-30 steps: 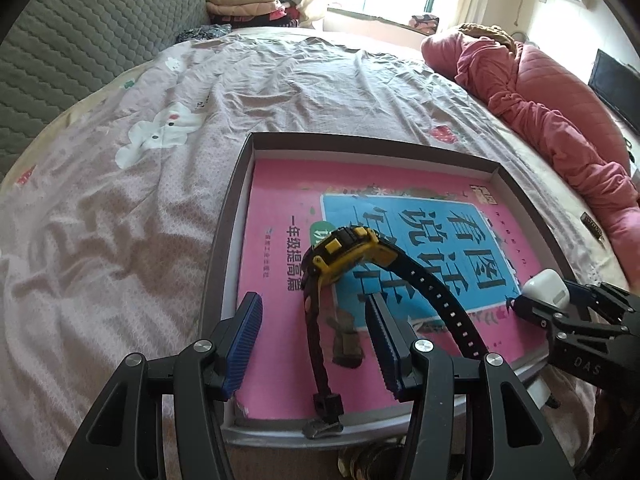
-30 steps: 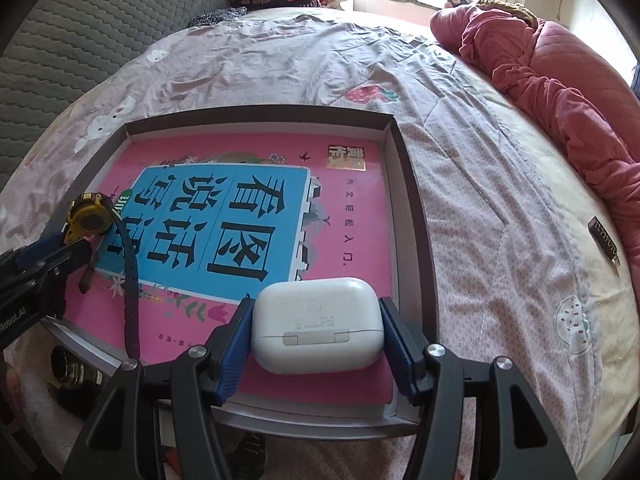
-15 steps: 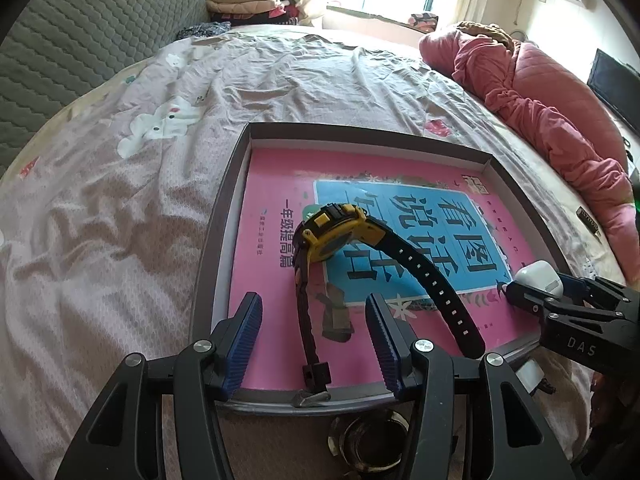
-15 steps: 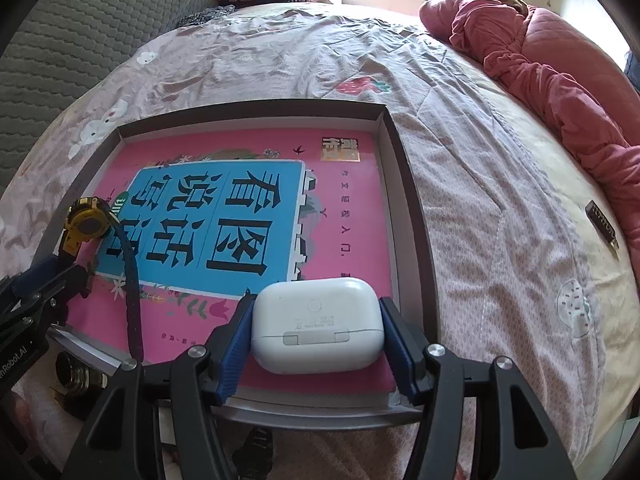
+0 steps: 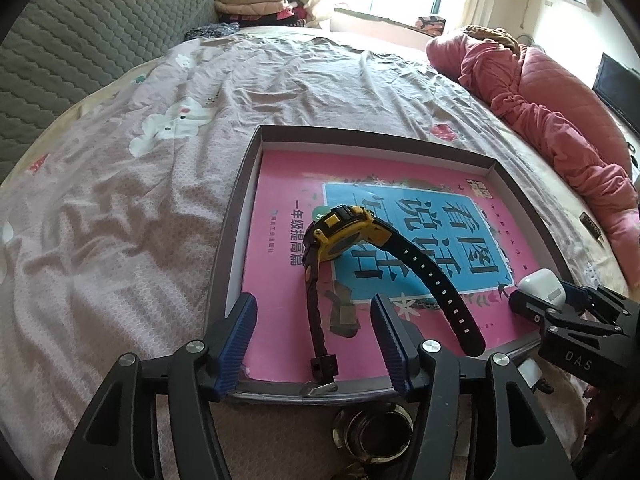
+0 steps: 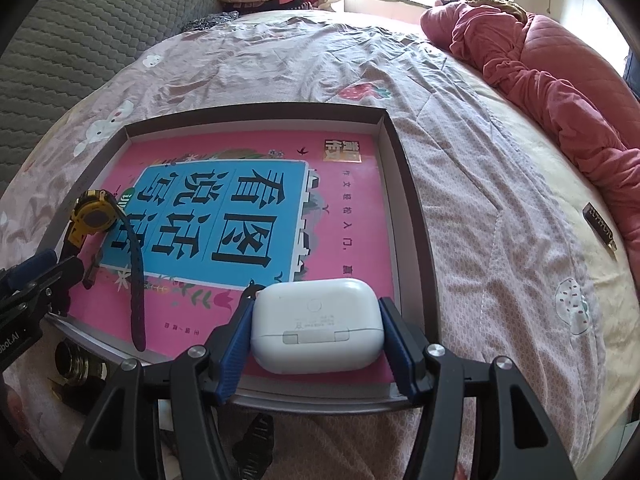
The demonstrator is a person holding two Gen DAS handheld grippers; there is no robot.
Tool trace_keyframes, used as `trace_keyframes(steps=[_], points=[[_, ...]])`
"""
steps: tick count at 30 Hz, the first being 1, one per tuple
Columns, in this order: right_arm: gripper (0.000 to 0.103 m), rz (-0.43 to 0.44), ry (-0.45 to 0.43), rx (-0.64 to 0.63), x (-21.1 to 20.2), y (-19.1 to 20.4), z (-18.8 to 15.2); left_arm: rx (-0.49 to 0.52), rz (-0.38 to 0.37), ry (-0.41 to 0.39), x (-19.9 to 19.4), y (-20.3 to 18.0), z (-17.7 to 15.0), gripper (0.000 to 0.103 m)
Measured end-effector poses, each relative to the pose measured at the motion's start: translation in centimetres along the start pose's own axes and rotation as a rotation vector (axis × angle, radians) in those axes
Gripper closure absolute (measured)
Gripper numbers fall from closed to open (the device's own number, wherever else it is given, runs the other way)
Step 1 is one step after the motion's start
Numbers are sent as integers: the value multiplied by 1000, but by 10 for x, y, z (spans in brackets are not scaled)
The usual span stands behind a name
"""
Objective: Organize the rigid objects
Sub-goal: 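Lower the earbud case into the box and open the right gripper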
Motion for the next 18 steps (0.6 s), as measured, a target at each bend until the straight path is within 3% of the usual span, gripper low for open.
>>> trace_keyframes(steps=[18], points=[[43,-8,-38,-17,-8,-1,-3,5,12,3,-3,0,2,37]])
Point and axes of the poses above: each gripper's, at about its wrist camera, not at the fingertips, and x roughly the way its jaws point, y to its left, z to its top, the point moved 3 cm from there along x, roughly the way its jaws point, and after that the axes turned 8 degrees about z, right-handed, at the moved point
